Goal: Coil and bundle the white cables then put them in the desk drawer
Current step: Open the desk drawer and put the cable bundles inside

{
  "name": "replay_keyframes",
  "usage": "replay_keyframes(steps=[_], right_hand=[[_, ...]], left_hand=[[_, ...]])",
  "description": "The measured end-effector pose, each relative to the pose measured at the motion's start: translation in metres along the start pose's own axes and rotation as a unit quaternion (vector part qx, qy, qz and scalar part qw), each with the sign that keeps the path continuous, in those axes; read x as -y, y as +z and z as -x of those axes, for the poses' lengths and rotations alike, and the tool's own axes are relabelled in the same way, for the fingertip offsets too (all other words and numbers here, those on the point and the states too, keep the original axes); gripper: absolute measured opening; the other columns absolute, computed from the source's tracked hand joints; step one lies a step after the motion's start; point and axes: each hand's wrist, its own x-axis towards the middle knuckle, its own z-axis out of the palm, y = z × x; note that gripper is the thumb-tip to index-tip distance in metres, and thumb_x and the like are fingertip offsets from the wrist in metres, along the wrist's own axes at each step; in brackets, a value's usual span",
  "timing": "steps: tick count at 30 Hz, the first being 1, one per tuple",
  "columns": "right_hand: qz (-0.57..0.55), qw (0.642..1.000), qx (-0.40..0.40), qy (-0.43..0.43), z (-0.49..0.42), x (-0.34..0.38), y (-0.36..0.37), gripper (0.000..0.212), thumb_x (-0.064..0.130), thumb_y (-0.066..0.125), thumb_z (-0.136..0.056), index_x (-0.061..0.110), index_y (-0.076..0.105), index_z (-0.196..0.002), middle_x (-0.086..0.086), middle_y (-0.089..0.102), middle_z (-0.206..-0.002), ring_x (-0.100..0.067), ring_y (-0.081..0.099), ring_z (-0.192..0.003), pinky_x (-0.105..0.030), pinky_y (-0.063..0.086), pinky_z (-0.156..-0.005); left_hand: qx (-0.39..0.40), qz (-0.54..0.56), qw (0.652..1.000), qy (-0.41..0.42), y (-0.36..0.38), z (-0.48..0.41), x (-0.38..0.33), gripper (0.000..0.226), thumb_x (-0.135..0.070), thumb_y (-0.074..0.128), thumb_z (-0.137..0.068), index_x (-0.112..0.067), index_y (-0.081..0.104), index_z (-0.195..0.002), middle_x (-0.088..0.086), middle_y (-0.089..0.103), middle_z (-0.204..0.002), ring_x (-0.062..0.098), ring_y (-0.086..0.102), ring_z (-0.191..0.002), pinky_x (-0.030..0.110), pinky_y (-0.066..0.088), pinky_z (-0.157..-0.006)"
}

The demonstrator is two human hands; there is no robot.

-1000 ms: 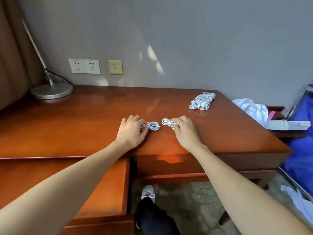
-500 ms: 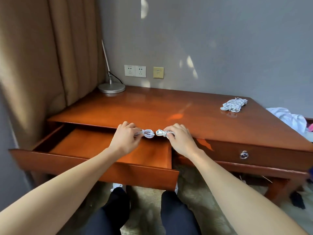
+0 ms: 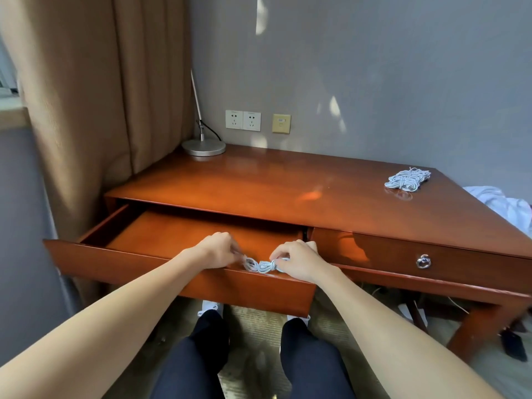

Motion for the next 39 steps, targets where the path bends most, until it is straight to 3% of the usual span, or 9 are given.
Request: replay_keyframes(steps=[3, 7, 10, 12, 17, 22, 28, 33, 39], right_hand=[[-0.004, 1.000, 0.020, 0.012, 0.004, 0.004, -0.002, 0.034, 0.033, 0.043, -0.108, 0.033, 0.076, -0.115, 0.012, 0.069, -0.119, -0.008, 0.031, -0.103, -0.030, 0.019, -0.097], [-0.012, 1.000, 0.019, 0.021, 0.006, 0.004, -0.001, 0.037, 0.034, 0.041, -0.108, 0.032, 0.078, -0.113, 0.013, 0.069, -0.120, -0.010, 0.032, -0.109, -0.032, 0.021, -0.099], [-0.010, 0.999, 0.033, 0.032, 0.006, 0.005, 0.000, 0.041, 0.028, 0.040, -0.107, 0.026, 0.081, -0.107, 0.004, 0.073, -0.114, -0.009, 0.032, -0.096, -0.032, 0.024, -0.100], [-0.011, 0.998, 0.043, 0.041, 0.007, 0.005, 0.000, 0.042, 0.025, 0.040, -0.104, 0.025, 0.082, -0.102, 0.003, 0.072, -0.110, -0.010, 0.030, -0.097, -0.034, 0.028, -0.105], [-0.048, 0.994, 0.057, 0.073, 0.007, 0.006, 0.000, 0.040, 0.031, 0.046, -0.102, 0.024, 0.083, -0.090, 0.020, 0.059, -0.094, -0.015, 0.020, -0.119, -0.036, 0.028, -0.106], [-0.062, 0.994, 0.054, 0.066, 0.006, 0.005, 0.001, 0.035, 0.035, 0.049, -0.103, 0.025, 0.082, -0.097, 0.025, 0.054, -0.093, -0.017, 0.022, -0.121, -0.038, 0.027, -0.105], [-0.042, 0.999, -0.012, 0.005, 0.008, -0.005, -0.011, 0.031, 0.038, 0.045, -0.105, 0.033, 0.075, -0.110, 0.011, 0.063, -0.123, -0.017, 0.039, -0.121, -0.037, 0.029, -0.105], [-0.012, 0.993, -0.118, -0.010, 0.006, -0.026, -0.046, 0.026, 0.034, 0.049, -0.105, 0.035, 0.074, -0.110, 0.015, 0.065, -0.121, -0.010, 0.046, -0.123, -0.036, 0.035, -0.109], [0.010, 0.985, -0.170, 0.025, 0.012, -0.053, -0.089, 0.026, 0.029, 0.050, -0.106, 0.033, 0.069, -0.122, 0.010, 0.061, -0.135, -0.014, 0.044, -0.132, -0.038, 0.036, -0.114]], left_hand=[[0.050, -0.002, 0.999, -0.013, 0.001, -0.003, 0.001, 0.049, -0.071, 0.063, -0.086, -0.032, 0.079, -0.111, -0.004, 0.074, -0.109, 0.022, 0.065, -0.103, 0.036, 0.054, -0.090], [0.055, 0.017, 0.998, 0.022, 0.002, -0.003, 0.002, 0.033, -0.051, 0.065, -0.096, -0.027, 0.079, -0.115, -0.005, 0.076, -0.112, 0.017, 0.066, -0.102, 0.034, 0.054, -0.093], [0.054, 0.029, 0.998, 0.025, 0.004, -0.006, 0.000, 0.023, -0.040, 0.064, -0.098, -0.025, 0.082, -0.094, -0.007, 0.074, -0.088, 0.012, 0.064, -0.083, 0.027, 0.052, -0.077], [0.059, 0.034, 0.998, 0.014, 0.004, -0.005, -0.002, 0.032, -0.039, 0.063, -0.099, -0.027, 0.076, -0.073, -0.009, 0.066, -0.070, 0.011, 0.058, -0.070, 0.026, 0.047, -0.066], [0.080, 0.046, 0.996, 0.001, 0.003, -0.003, -0.001, 0.036, -0.049, 0.061, -0.098, -0.021, 0.083, -0.094, 0.001, 0.079, -0.097, 0.020, 0.071, -0.093, 0.038, 0.056, -0.089], [0.059, 0.034, 0.997, 0.021, 0.003, -0.005, -0.004, 0.035, -0.040, 0.059, -0.101, -0.019, 0.074, -0.077, -0.004, 0.066, -0.073, 0.017, 0.058, -0.071, 0.029, 0.045, -0.064], [-0.025, -0.046, 0.998, 0.043, 0.000, -0.007, -0.024, 0.029, -0.042, 0.052, -0.100, -0.026, 0.074, -0.110, -0.001, 0.073, -0.103, 0.025, 0.067, -0.093, 0.033, 0.055, -0.081], [-0.078, -0.029, 0.988, 0.129, -0.016, -0.016, -0.059, 0.027, -0.032, 0.049, -0.101, -0.030, 0.071, -0.117, -0.009, 0.072, -0.113, 0.021, 0.067, -0.098, 0.036, 0.056, -0.085], [-0.136, -0.045, 0.964, 0.225, -0.032, -0.044, -0.105, 0.027, -0.025, 0.048, -0.104, -0.024, 0.066, -0.124, -0.004, 0.066, -0.121, 0.020, 0.060, -0.111, 0.036, 0.049, -0.095]])
